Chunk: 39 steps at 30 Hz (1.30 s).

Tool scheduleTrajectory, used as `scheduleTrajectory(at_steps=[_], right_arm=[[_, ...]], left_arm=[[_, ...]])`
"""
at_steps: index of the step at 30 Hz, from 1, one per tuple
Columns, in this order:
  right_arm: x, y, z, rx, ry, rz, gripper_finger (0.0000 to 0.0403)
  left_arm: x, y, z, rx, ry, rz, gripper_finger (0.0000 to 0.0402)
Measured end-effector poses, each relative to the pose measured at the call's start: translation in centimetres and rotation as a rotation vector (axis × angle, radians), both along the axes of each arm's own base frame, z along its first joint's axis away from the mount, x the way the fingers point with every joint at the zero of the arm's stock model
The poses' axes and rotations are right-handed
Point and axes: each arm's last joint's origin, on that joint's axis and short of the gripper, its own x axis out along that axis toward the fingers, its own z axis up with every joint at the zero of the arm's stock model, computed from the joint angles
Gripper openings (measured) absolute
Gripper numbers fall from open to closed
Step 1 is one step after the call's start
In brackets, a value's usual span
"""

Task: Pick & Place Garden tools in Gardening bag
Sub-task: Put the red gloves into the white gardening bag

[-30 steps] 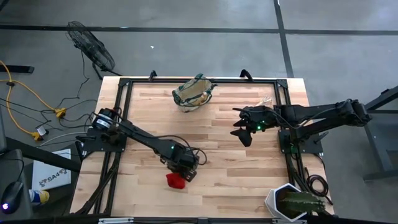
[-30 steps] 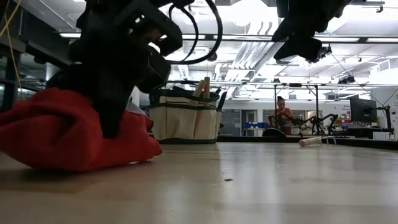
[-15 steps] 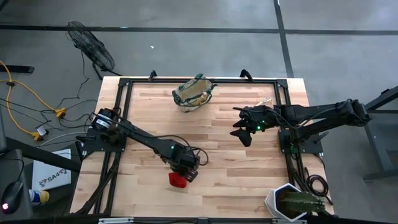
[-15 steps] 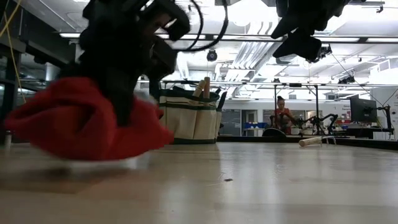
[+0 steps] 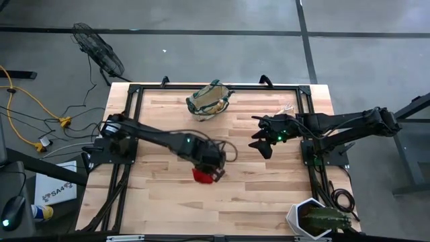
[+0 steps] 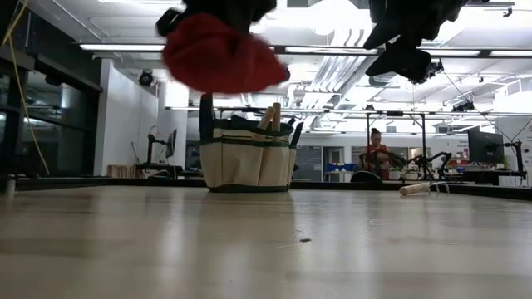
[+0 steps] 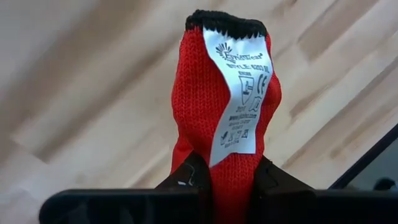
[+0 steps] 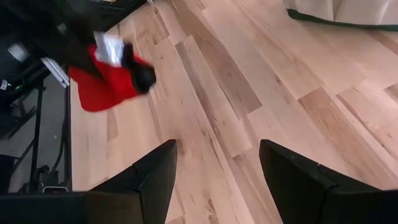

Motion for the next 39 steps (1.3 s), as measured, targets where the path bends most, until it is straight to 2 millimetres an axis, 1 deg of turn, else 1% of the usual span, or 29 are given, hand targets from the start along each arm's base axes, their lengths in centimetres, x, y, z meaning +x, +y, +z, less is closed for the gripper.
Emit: scheduleTrajectory(at_steps=[4, 8, 12, 15, 21, 27, 29, 31, 33, 34, 35, 38, 39], right_arm=[[0.0, 0.0, 0.0, 0.003, 0.000, -0.001, 0.0221], [0.0, 0.0, 0.0, 0.006, 0.000, -0.004, 0.0221], [0.0, 0.0, 0.0, 0.009, 0.000, -0.008, 0.0221], [0.0, 0.0, 0.1, 0.015, -0.008, -0.015, 0.0221], [0.0, -0.1, 0.1, 0.001, -0.008, -0.019, 0.0221], [0.0, -0.1, 0.1, -0.013, -0.008, -0.037, 0.0221], [0.0, -0.2, 0.1, -0.026, -0.008, -0.053, 0.0221], [0.0, -0.3, 0.1, -0.043, -0.009, -0.075, 0.0221], [0.0, -0.3, 0.1, -0.059, -0.010, -0.096, 0.0221], [0.0, -0.4, 0.1, -0.067, -0.010, -0.107, 0.0221], [0.0, -0.4, 0.1, -0.073, -0.010, -0.121, 0.0221], [0.0, -0.5, 0.1, -0.083, -0.012, -0.168, 0.0221], [0.0, -0.6, 0.1, -0.085, -0.013, -0.182, 0.0221]], left_arm=[[-0.1, 1.8, 4.0, 0.094, -0.048, 0.010, 0.0025], [-0.7, 4.3, 7.4, 0.204, -0.077, 0.016, 0.0025], [-1.1, 7.7, 9.7, 0.330, -0.098, 0.014, 0.0025], [-1.3, 10.7, 10.6, 0.396, -0.106, -0.011, 0.0025], [-1.9, 16.8, 10.8, 0.509, -0.044, -0.030, 0.0025], [-1.9, 21.8, 10.6, 0.587, -0.051, -0.071, 0.0025], [-1.9, 23.2, 10.5, 0.604, -0.056, -0.084, 0.0025], [-2.1, 24.4, 9.9, 0.602, -0.032, -0.106, 0.0025], [-1.7, 25.4, 9.4, 0.616, -0.045, -0.108, 0.0025], [-1.8, 26.0, 9.2, 0.610, -0.034, -0.111, 0.0025], [-2.0, 26.5, 8.8, 0.591, -0.015, -0.125, 0.0025], [-1.4, 27.3, 7.6, 0.593, -0.011, -0.157, 0.0025], [-1.5, 27.6, 7.1, 0.578, 0.012, -0.173, 0.0025]])
